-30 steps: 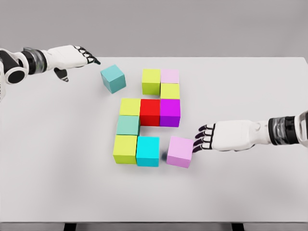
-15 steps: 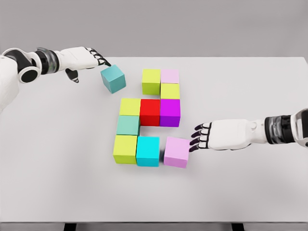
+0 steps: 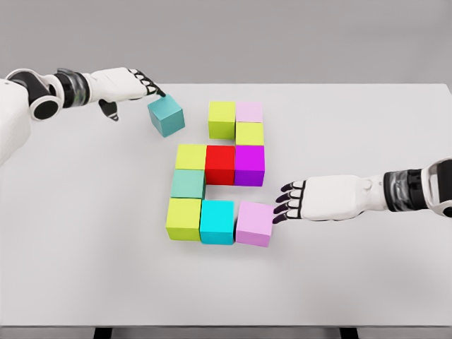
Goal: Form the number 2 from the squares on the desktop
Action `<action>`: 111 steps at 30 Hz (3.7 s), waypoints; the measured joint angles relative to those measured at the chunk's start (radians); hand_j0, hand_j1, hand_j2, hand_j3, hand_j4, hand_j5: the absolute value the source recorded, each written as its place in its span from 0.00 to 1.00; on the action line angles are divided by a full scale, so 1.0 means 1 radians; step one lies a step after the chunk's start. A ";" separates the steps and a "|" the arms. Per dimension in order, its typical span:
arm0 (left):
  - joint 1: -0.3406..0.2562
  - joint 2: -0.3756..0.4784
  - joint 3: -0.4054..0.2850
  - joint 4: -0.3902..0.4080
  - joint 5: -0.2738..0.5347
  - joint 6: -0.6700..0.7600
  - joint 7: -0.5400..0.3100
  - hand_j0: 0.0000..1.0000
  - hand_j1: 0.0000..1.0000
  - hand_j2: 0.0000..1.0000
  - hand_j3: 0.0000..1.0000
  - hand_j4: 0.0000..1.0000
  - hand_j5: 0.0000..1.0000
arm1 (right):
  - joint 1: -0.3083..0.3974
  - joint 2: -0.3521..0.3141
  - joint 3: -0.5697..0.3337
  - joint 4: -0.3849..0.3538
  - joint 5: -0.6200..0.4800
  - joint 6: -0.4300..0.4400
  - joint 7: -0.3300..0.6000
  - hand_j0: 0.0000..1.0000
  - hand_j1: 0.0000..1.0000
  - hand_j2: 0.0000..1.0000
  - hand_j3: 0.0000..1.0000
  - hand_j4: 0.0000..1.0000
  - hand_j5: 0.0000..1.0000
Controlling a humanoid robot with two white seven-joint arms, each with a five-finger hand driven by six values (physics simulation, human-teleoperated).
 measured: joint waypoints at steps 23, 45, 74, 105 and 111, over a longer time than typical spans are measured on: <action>-0.028 -0.074 0.000 0.185 -0.001 0.000 0.000 1.00 1.00 1.00 1.00 1.00 1.00 | 0.000 0.006 -0.014 -0.001 0.000 0.000 0.001 1.00 1.00 1.00 1.00 1.00 1.00; -0.035 -0.119 -0.005 0.173 0.000 0.000 -0.008 1.00 1.00 1.00 1.00 1.00 1.00 | 0.112 -0.160 -0.228 0.056 -0.241 -0.001 -0.008 1.00 1.00 1.00 1.00 1.00 1.00; 0.052 0.117 0.026 -0.081 0.014 0.000 -0.005 1.00 1.00 1.00 1.00 1.00 1.00 | 0.733 0.190 -0.916 0.415 -0.839 0.000 -0.006 1.00 1.00 1.00 1.00 1.00 1.00; 0.040 0.051 -0.040 -0.080 0.006 0.000 -0.005 1.00 1.00 1.00 1.00 1.00 1.00 | 0.736 0.210 -0.917 0.413 -0.836 0.000 -0.006 1.00 1.00 1.00 1.00 1.00 1.00; 0.038 0.037 -0.039 -0.075 0.005 0.000 -0.006 1.00 1.00 1.00 1.00 1.00 1.00 | 0.736 0.211 -0.917 0.413 -0.836 0.000 -0.006 1.00 1.00 1.00 1.00 1.00 1.00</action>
